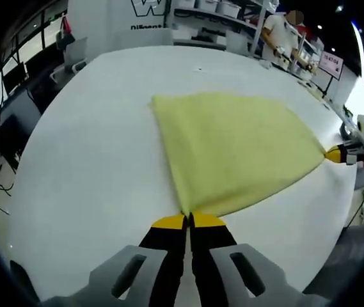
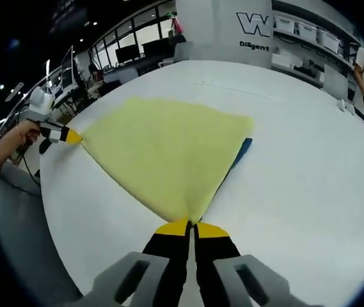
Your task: Fold the garment on the visible template until the final outline fits inside the template.
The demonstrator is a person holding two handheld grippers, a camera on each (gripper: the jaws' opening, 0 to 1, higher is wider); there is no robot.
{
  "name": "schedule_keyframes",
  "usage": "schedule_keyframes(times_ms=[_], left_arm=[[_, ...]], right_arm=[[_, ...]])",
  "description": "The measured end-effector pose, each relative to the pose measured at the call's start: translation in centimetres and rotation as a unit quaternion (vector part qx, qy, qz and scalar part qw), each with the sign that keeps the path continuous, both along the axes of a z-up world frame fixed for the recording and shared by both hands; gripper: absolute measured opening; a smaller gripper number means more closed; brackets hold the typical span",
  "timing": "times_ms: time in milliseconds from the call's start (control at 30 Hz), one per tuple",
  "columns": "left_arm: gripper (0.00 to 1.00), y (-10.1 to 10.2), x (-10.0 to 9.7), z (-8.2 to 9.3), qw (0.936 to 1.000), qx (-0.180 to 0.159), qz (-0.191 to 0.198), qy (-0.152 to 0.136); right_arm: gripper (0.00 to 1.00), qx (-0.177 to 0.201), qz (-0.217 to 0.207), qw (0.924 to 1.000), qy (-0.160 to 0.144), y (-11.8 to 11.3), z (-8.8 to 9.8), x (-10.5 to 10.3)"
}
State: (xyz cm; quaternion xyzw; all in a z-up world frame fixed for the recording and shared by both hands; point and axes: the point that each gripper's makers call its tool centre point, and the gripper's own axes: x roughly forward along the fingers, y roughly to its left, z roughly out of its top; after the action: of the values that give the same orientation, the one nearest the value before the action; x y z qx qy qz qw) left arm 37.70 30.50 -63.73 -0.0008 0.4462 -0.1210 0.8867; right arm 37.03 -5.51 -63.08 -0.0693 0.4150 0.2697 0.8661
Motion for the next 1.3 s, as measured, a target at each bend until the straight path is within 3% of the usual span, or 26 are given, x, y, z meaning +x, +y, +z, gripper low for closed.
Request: schedule_keyframes(times_ms=[200, 233, 267, 300, 333, 400, 500, 800, 900, 1033, 1300], left_arm=[[0.01, -0.1, -0.3, 0.0, 1.0000, -0.004, 0.002, 0.006], [0.01, -0.2, -0.5, 0.0, 1.0000, -0.005, 0.003, 0.007], [0.01, 0.0, -0.6, 0.0, 1.0000, 0.000, 0.003, 0.006], [0.01, 0.0, -0.6, 0.0, 1.0000, 0.001, 0.003, 0.007], [0.01, 0.1, -0.7, 0.0, 1.0000, 0.001, 0.003, 0.009], [0.01, -0.1, -0.9, 0.0, 0.9999, 0.003, -0.003, 0.011], [0.01, 0.0, -0.9, 0.0, 0.9999, 0.005, -0.004, 0.011], [0.01, 0.0, -1.1, 0.0, 0.9999, 0.000, -0.003, 0.013], [0.01, -0.1, -1.2, 0.0, 0.9999, -0.001, -0.003, 0.014], [0.01, -0.1, -1.2, -0.1, 0.9999, -0.002, -0.003, 0.014], [0.01, -0.1, -1.2, -0.1, 0.9999, -0.002, -0.004, 0.016]], right_arm=[[0.00, 0.009, -0.040, 0.9990, 0.019, -0.6, -0.6, 0.0], [0.00, 0.000, -0.054, 0.9982, 0.026, -1.1, -0.8, -0.1], [0.00, -0.060, -0.074, 0.9949, 0.034, -3.4, -1.6, -0.3], [0.00, -0.073, -0.095, 0.9928, 0.002, -4.4, -1.4, 0.8], [0.00, -0.049, -0.084, 0.9948, 0.029, -4.0, -1.5, -0.2], [0.00, 0.038, -0.107, 0.9931, 0.029, -2.3, 0.3, 0.2], [0.00, 0.016, -0.095, 0.9950, 0.026, -2.2, 0.4, -0.1], [0.00, 0.031, -0.039, 0.9987, 0.013, 0.0, 0.1, -0.8], [0.04, 0.038, -0.037, 0.9985, 0.015, 0.3, 0.0, -0.9], [0.00, 0.024, -0.039, 0.9988, 0.013, -0.3, -0.5, -0.9], [0.01, 0.053, -0.058, 0.9968, 0.011, -0.2, -0.5, -0.6]])
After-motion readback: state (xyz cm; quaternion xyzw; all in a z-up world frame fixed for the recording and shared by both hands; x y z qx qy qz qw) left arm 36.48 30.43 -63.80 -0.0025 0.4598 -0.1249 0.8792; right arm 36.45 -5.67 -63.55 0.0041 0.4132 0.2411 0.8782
